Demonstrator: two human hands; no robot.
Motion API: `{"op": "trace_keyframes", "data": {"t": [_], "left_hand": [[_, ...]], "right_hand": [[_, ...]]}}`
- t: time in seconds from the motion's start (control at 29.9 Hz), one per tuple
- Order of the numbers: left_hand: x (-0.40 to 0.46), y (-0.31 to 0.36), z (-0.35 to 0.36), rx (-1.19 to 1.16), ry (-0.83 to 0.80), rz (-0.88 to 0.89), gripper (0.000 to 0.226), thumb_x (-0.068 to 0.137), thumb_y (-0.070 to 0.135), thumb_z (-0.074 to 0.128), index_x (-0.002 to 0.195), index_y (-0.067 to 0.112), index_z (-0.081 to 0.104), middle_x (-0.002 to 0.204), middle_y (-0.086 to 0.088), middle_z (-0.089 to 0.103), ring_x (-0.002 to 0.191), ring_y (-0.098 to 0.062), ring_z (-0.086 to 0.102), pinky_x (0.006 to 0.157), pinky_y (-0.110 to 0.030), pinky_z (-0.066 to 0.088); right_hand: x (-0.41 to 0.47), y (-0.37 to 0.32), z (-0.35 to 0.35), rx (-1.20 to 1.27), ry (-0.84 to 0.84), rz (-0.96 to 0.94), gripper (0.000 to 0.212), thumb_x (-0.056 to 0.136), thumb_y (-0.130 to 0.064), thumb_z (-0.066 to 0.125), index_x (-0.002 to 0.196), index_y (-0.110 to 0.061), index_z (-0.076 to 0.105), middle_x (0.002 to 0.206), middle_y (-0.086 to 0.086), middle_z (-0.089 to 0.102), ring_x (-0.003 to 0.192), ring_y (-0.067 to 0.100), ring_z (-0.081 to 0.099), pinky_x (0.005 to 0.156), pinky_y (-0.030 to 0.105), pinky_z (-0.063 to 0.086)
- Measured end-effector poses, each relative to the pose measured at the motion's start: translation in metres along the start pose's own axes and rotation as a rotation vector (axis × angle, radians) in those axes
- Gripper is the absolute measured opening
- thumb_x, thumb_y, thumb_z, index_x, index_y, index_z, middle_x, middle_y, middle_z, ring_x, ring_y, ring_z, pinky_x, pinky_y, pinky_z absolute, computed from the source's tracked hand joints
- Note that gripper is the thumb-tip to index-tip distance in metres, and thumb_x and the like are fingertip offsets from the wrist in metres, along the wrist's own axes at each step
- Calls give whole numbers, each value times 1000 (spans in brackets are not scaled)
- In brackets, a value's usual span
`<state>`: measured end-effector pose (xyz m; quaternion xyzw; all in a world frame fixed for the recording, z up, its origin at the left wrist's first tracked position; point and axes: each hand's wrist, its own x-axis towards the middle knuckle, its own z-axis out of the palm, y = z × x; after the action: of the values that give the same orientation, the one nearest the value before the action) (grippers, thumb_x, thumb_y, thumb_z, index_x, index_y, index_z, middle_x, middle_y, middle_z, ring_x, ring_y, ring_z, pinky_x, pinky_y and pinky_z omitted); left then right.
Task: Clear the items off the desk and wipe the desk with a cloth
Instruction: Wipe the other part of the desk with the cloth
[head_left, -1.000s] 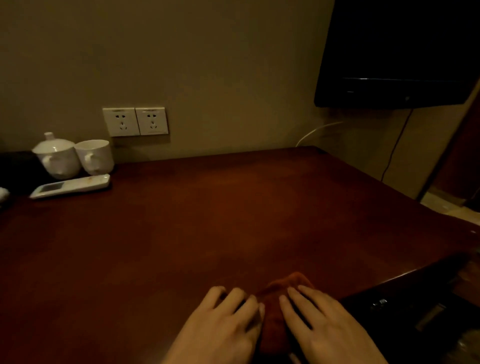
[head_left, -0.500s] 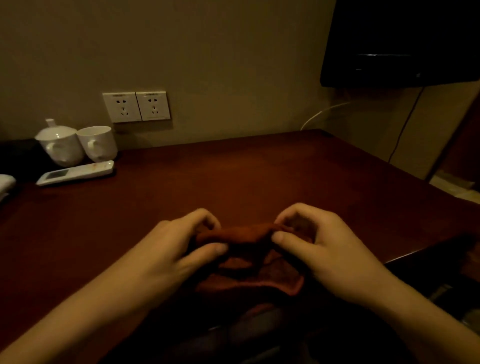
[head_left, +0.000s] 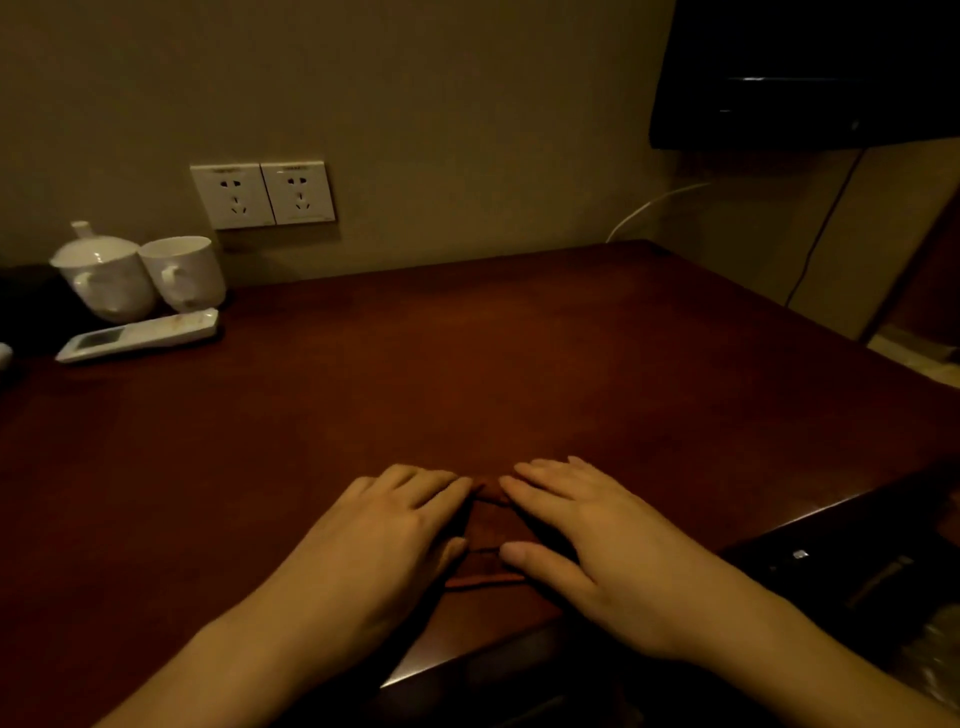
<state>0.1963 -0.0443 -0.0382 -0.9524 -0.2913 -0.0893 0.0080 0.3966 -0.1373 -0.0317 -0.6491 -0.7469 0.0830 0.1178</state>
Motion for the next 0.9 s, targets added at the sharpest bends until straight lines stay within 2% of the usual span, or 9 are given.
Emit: {"op": "trace_keyframes", "data": {"t": [0.07,0.13,0.23,0.3,0.4,0.53,0.7,0.8,0.9], "left_hand": [[-3,3,3,-81,26,-15,40,87,49,36,122,35,49,112,20,60,95,-3,55,65,-22,47],[-5,6,3,-175,51,12,30,88,46,38,116,40,46,105,22,56,88,-2,51,61,-22,47],[-6,13,1,-180,63,54,23,88,46,38,107,41,50,97,20,52,82,-3,49,61,-20,45],[-1,18,-2,-194,57,50,30,90,51,31,106,40,53,96,20,51,84,-2,49,64,-20,46],[18,27,-8,-250,122,59,44,89,56,18,111,37,50,103,18,45,93,-1,41,75,-24,45],[61,44,-14,-279,192,122,20,96,38,40,112,28,47,106,13,43,96,-7,40,78,-29,43],[126,77,-2,-333,206,191,19,97,36,45,109,21,46,103,4,46,91,-15,45,74,-33,45],[161,101,7,-382,210,229,20,96,32,47,110,18,46,102,-1,47,89,-19,47,72,-33,43],[194,127,12,-437,239,253,19,93,25,51,108,14,47,101,-4,48,88,-21,48,72,-34,42]], "right_hand": [[-1,3,6,5,41,-13,61,95,-59,34,150,-38,20,156,-18,20,143,-1,9,114,15,0],[-1,5,10,58,119,-39,55,96,-54,40,147,-38,29,143,-21,34,133,-3,22,111,15,16],[0,4,15,77,192,-125,43,96,-46,46,138,-38,43,117,-22,46,112,-2,38,97,23,36],[0,5,16,79,219,-144,33,96,-42,45,128,-37,52,107,-20,47,102,0,44,86,26,42],[0,16,6,120,314,-117,25,96,-37,48,119,-34,58,104,-22,45,99,0,48,83,22,43],[-2,41,-17,127,419,-36,22,94,-27,56,114,-30,63,101,-21,48,96,-1,53,79,18,45],[-15,89,-42,43,462,107,24,92,-25,57,114,-28,66,100,-20,51,92,-3,54,76,12,42],[-27,117,-51,4,478,213,27,89,-16,62,114,-22,68,100,-11,54,91,4,56,74,15,40],[-37,144,-59,-83,530,310,31,82,-7,68,112,-15,69,98,-2,56,88,17,56,72,25,42]]}}
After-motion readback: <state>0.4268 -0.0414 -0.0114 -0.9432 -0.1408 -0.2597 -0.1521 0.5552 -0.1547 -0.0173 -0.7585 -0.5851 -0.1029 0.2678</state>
